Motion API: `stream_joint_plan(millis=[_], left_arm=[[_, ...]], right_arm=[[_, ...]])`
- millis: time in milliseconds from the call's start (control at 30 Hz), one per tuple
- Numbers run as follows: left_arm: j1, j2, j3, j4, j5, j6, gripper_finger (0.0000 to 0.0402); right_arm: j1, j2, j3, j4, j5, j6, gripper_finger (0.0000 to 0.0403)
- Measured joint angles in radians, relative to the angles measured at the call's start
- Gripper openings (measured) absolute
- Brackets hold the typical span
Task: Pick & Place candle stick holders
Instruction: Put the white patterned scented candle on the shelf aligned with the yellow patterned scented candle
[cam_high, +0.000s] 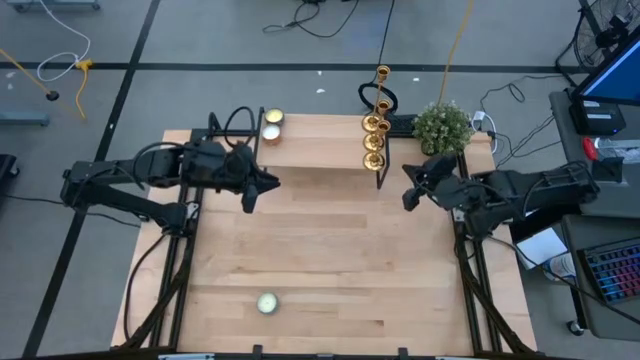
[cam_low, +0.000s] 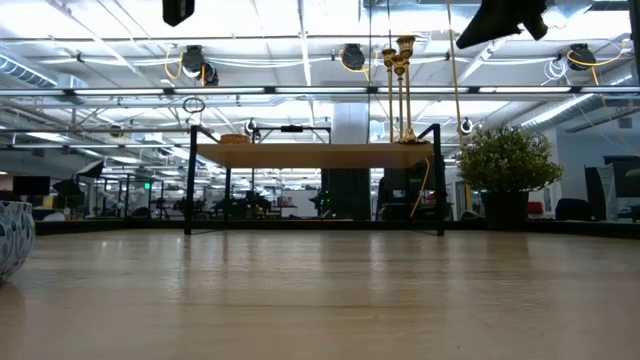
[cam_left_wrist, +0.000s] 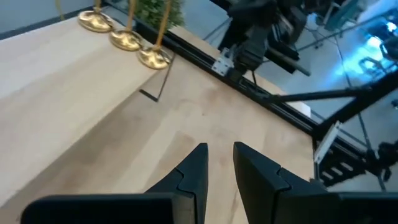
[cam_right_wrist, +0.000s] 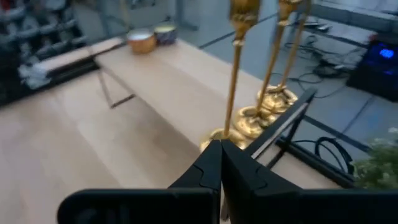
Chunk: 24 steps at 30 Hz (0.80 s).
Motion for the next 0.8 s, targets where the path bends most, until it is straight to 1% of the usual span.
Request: stream_joint_plan(millis=[67, 167, 267, 367, 433, 500, 567, 633, 700, 800], left_arm=[[0.007, 0.000, 0.000, 0.002, -0.004, -0.029, 0.0081], [0.009, 0.000, 0.000, 0.002, -0.004, -0.100, 0.0081], [0.008, 0.000, 0.000, 0.008, -0.004, -0.152, 0.0081], [-0.004, 0.000, 0.000, 0.000, -0.003, -0.159, 0.0081], [-0.021, 0.000, 0.000, -0.024, 0.037, -0.160, 0.0081], [-0.043, 0.000, 0.000, -0.057, 0.151, -0.185, 0.0081], [-0.080, 0.000, 0.000, -0.086, 0.269, -0.242, 0.0081], [-0.139, 0.009, 0.000, -0.106, 0.326, -0.319, 0.0081], [-0.215, 0.024, 0.000, -0.103, 0.329, -0.379, 0.0081], [-0.336, 0.072, 0.000, -0.099, 0.298, -0.452, 0.0081]], right_arm=[[-0.027, -0.028, -0.026, 0.018, -0.070, -0.054, 0.0000], [-0.084, -0.103, -0.119, 0.108, -0.185, -0.103, 0.0000], [-0.142, -0.200, -0.249, 0.234, -0.265, -0.103, 0.0000], [-0.202, -0.304, -0.382, 0.376, -0.368, -0.064, 0.0000], [-0.229, -0.364, -0.454, 0.466, -0.452, -0.031, 0.0000], [-0.241, -0.406, -0.496, 0.526, -0.525, -0.014, 0.0000], [-0.240, -0.427, -0.505, 0.535, -0.565, -0.010, 0.0000], [-0.239, -0.433, -0.505, 0.540, -0.591, -0.010, 0.0000], [-0.239, -0.435, -0.505, 0.557, -0.618, 0.000, 0.0000], [-0.232, -0.434, -0.505, 0.569, -0.655, 0.015, 0.0000]])
